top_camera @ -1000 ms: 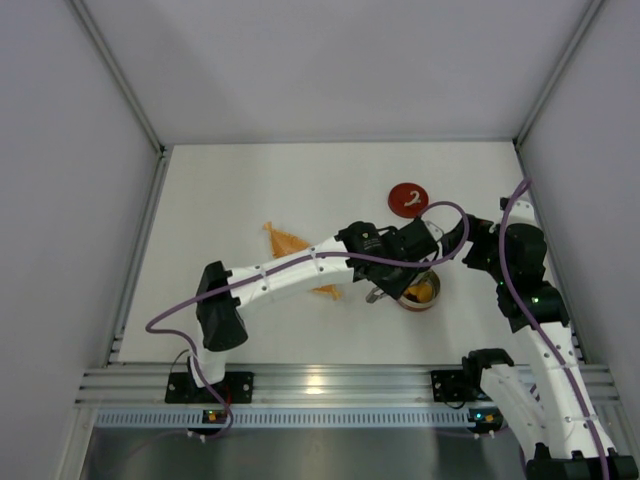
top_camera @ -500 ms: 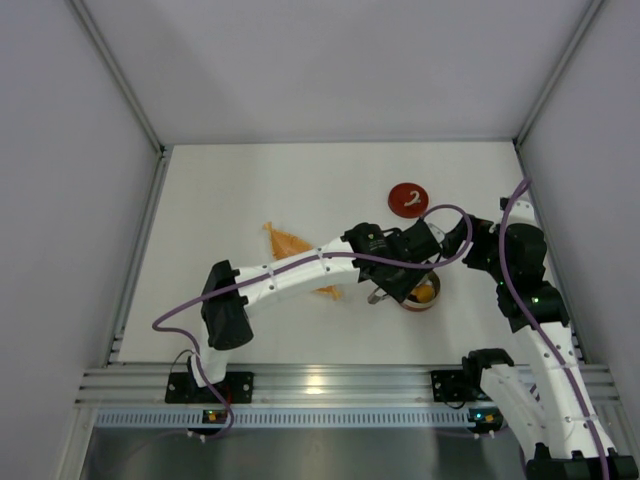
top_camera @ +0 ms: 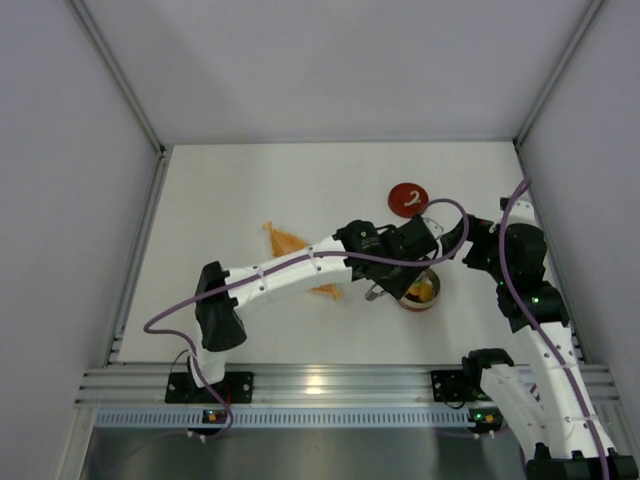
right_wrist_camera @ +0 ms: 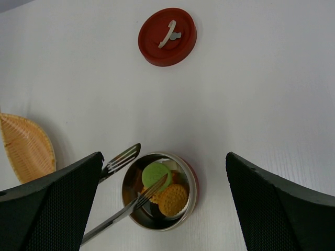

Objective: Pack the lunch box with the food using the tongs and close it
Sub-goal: Place the fake food in the packing box, then place the clamp at the center of the board.

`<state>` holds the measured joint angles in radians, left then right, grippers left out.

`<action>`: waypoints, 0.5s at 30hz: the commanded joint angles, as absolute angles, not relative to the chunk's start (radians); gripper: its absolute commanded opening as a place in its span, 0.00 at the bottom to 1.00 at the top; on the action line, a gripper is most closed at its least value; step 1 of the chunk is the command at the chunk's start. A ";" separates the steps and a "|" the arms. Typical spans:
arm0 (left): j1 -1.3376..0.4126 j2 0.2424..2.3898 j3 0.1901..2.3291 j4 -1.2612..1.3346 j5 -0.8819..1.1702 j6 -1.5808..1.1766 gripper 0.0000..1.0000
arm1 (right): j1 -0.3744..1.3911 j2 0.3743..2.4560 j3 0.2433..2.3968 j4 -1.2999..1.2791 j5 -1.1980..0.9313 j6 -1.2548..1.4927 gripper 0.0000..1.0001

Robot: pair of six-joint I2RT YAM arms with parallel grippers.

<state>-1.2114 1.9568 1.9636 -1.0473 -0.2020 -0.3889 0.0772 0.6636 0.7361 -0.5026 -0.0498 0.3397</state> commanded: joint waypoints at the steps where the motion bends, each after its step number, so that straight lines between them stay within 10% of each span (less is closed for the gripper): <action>1: -1.212 1.819 2.005 -1.051 -0.264 -0.399 0.52 | 0.089 0.657 0.782 -0.502 -0.043 0.322 1.00; 15: -0.744 1.404 1.614 -0.982 -0.328 -0.503 0.55 | 0.089 0.661 0.781 -0.491 -0.060 0.328 0.99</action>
<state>-0.8299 1.4891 1.6821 -1.0367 -0.3122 -0.4770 0.0772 0.6640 0.7361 -0.5022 -0.0536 0.3401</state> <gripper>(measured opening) 0.540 0.993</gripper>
